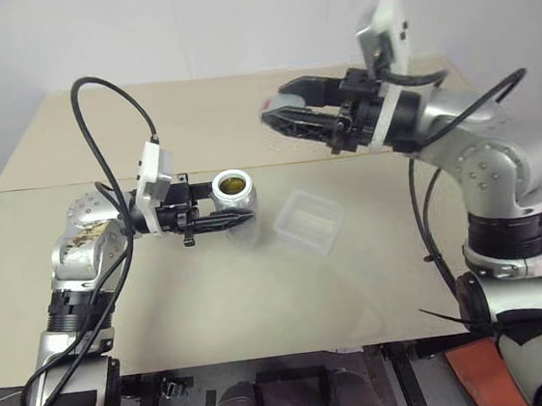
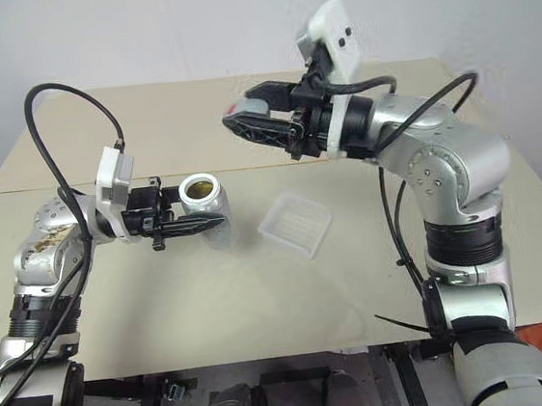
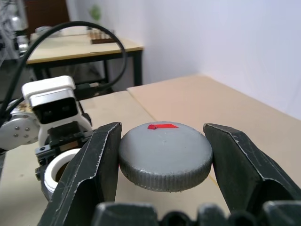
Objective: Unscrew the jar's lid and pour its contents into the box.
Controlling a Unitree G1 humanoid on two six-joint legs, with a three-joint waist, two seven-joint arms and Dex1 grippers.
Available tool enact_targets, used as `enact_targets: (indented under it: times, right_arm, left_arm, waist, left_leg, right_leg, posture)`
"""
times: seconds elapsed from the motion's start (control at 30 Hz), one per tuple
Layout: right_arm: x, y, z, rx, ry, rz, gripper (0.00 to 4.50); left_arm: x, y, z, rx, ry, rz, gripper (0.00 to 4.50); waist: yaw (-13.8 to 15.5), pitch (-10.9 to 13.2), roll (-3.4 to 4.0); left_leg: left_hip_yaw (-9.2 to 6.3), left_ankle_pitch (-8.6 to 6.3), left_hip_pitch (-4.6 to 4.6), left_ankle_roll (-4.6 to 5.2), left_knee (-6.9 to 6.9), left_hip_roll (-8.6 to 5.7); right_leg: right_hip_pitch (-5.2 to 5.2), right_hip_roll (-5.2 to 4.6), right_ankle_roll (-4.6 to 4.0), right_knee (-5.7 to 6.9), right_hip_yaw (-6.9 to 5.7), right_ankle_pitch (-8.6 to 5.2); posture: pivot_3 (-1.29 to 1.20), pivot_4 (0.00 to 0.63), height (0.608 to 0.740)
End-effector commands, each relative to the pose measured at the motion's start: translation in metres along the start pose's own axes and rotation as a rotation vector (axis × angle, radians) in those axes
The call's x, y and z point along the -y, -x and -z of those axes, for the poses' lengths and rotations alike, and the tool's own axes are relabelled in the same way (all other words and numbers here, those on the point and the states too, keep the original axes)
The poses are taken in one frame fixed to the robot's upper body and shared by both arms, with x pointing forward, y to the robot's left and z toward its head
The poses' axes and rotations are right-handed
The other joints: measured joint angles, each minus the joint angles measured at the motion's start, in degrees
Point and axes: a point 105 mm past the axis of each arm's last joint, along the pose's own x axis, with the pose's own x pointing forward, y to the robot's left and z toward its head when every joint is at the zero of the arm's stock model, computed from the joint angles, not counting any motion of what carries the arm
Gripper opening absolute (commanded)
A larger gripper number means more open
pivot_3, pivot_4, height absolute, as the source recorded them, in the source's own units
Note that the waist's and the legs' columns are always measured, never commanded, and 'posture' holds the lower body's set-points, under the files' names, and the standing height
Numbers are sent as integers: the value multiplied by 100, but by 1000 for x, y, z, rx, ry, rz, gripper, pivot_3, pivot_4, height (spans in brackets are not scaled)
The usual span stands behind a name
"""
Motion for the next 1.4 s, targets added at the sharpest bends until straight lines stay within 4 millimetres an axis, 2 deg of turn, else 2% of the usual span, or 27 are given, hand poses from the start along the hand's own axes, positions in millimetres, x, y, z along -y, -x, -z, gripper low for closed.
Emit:
enact_targets:
  times: [0.03,0.13,0.23,0.33,0.53,0.73,0.8,0.9,0.93,1.03,1.13,1.2,1.27,1.4]
  right_arm:
    - [-7,5,-10,26,36,-5,2732]
    - [5,21,0,3,39,99,2732]
    - [24,43,30,-110,93,277,2732]
    - [39,74,70,-240,121,437,2732]
    - [48,117,132,-397,68,648,2732]
    - [45,136,180,-515,-9,716,2732]
    - [42,140,189,-542,-32,713,3451]
    - [36,146,191,-577,-40,669,4348]
    - [35,147,188,-580,-38,653,4475]
    - [29,146,168,-589,-58,551,4475]
    - [18,135,138,-552,-91,402,4475]
    - [11,122,117,-502,-110,297,4475]
    - [4,110,102,-470,-126,207,4475]
    - [-5,94,87,-472,-128,81,4475]
  left_arm:
    - [-1,0,-12,6,-43,10,2117]
    - [-4,4,-14,5,-49,-19,2117]
    - [-10,9,-16,1,-72,-85,2117]
    - [-18,11,-17,-10,-102,-162,2117]
    - [-27,6,-15,-12,-140,-266,2117]
    - [-37,-8,-8,-55,-203,-329,2117]
    - [-40,-14,-5,-70,-242,-343,2117]
    - [-44,-25,0,-90,-302,-381,2117]
    - [-46,-29,1,-97,-324,-395,2117]
    - [-52,-38,8,-164,-475,-430,2117]
    - [-57,-47,12,-224,-670,-447,2117]
    - [-60,-55,10,-268,-874,-434,2117]
    - [-62,-66,11,-351,-1179,-371,2117]
    - [-72,-92,10,-429,-1730,-243,2117]
  waist:
    - [-30,0,0]
    - [-10,0,0]
    - [62,-1,-2]
    - [96,-1,-2]
    - [80,-1,-2]
    - [52,-1,-2]
    - [55,-1,-2]
    - [61,-1,-2]
    - [66,-1,-2]
    - [90,-1,-2]
    - [84,-1,-2]
    - [85,-1,-2]
    - [103,0,-4]
    - [164,0,-4]
  left_leg:
    - [1,0,0,0,0,0]
    - [-1,0,0,0,1,-1]
    - [-4,-1,-2,2,2,-4]
    - [-3,-3,-6,6,6,-10]
    - [0,-2,0,4,5,-8]
    - [3,-1,10,3,6,-10]
    - [3,-1,12,3,6,-10]
    - [3,-2,11,3,6,-11]
    - [3,-2,10,3,6,-11]
    - [2,-2,10,4,7,-12]
    - [1,-2,13,4,6,-10]
    - [0,-2,19,4,5,-10]
    - [-4,-2,20,4,6,-10]
    - [-2,-3,15,5,2,-16]
  right_leg:
    - [0,0,0,0,3,0]
    - [1,-1,0,0,2,0]
    - [8,-5,1,-6,-5,0]
    - [7,-11,5,-9,-3,1]
    - [4,-5,5,-21,6,1]
    - [8,-4,4,-19,15,1]
    - [10,-4,4,-18,14,1]
    - [10,-3,4,-20,15,1]
    - [10,-4,4,-21,15,1]
    - [11,-4,5,-22,15,2]
    - [11,-3,4,-22,17,3]
    - [14,-2,3,-21,19,4]
    - [15,-1,0,-22,17,7]
    - [19,-6,7,-34,14,11]
  posture:
    - [0,150,740]
    - [0,150,740]
    - [0,150,740]
    - [0,150,740]
    - [0,150,740]
    - [0,150,740]
    - [0,150,740]
    - [0,150,740]
    - [0,150,740]
    - [0,150,740]
    - [0,150,740]
    - [0,150,740]
    - [0,150,740]
    - [0,150,740]
